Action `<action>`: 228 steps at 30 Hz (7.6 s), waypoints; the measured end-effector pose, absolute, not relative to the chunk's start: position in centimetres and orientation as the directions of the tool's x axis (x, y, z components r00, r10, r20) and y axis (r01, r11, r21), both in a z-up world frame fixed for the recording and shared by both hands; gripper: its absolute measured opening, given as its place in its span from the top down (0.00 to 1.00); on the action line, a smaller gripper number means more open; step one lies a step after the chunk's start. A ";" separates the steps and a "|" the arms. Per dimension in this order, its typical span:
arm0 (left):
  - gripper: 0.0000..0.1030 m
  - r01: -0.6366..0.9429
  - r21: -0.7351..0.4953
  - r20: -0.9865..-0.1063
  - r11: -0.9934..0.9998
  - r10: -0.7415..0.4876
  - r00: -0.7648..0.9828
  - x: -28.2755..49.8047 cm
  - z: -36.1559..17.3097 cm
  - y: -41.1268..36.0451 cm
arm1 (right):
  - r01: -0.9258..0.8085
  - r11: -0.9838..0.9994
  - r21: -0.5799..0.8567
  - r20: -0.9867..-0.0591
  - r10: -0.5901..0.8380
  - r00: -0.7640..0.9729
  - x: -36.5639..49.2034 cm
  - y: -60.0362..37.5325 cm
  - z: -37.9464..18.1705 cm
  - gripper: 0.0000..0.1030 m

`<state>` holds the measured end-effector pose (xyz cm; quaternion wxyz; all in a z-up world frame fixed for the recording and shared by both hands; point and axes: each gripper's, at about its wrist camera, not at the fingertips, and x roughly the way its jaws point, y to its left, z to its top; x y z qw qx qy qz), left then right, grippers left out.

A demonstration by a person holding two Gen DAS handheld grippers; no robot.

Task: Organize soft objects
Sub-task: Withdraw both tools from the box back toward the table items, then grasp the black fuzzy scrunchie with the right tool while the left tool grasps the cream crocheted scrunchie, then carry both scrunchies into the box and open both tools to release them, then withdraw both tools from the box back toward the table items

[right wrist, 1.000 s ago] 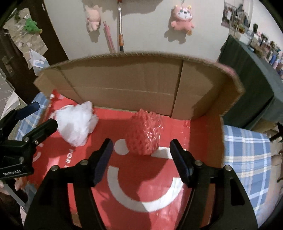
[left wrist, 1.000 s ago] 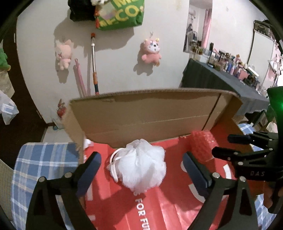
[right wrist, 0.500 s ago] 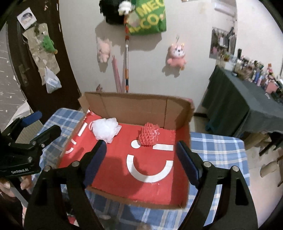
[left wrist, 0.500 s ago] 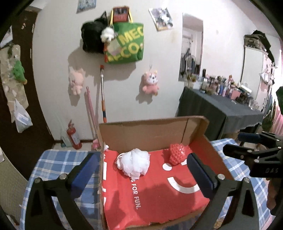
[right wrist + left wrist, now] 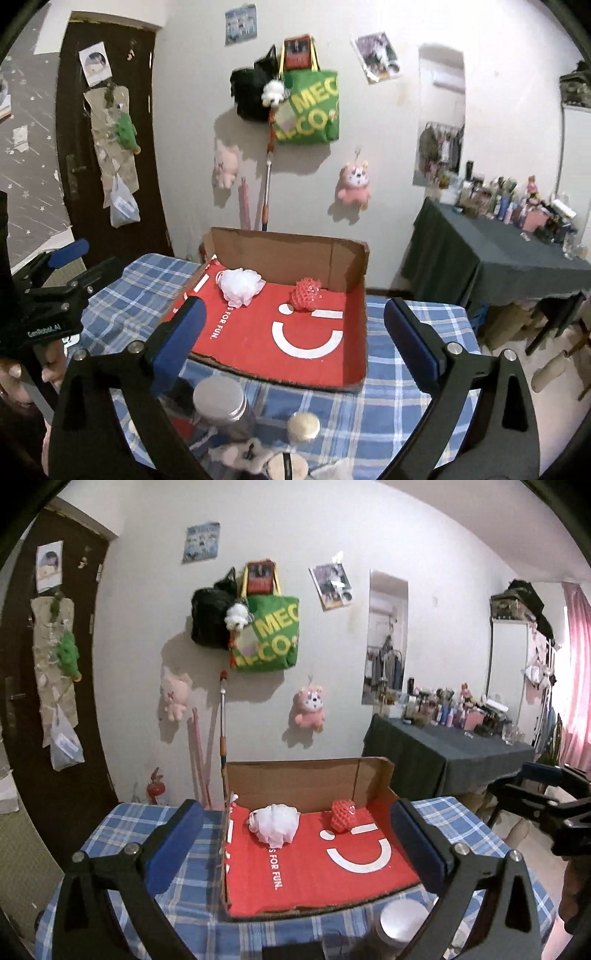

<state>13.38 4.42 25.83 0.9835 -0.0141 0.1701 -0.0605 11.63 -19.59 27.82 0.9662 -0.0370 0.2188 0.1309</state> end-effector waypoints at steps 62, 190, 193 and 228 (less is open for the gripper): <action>0.62 0.007 -0.126 -0.628 0.992 -0.085 0.773 5.1 3.5 9.2 | -0.244 0.970 0.020 -0.609 0.205 0.766 3.4 -16.3 2.5 0.63; 0.67 0.339 0.037 -0.803 0.940 -0.173 0.570 30.8 7.4 5.8 | -0.436 0.863 -0.255 -0.875 -0.014 0.483 33.7 -16.6 5.2 0.70; 0.56 0.353 0.038 -0.802 0.935 -0.182 0.568 30.6 7.4 5.5 | -0.445 0.859 -0.252 -0.876 -0.007 0.482 33.7 -16.5 5.1 0.60; 0.00 0.247 0.005 -0.401 0.969 -0.225 0.888 9.5 19.2 3.5 | -0.288 0.954 -0.089 -0.563 0.191 0.804 10.8 -20.4 19.7 0.07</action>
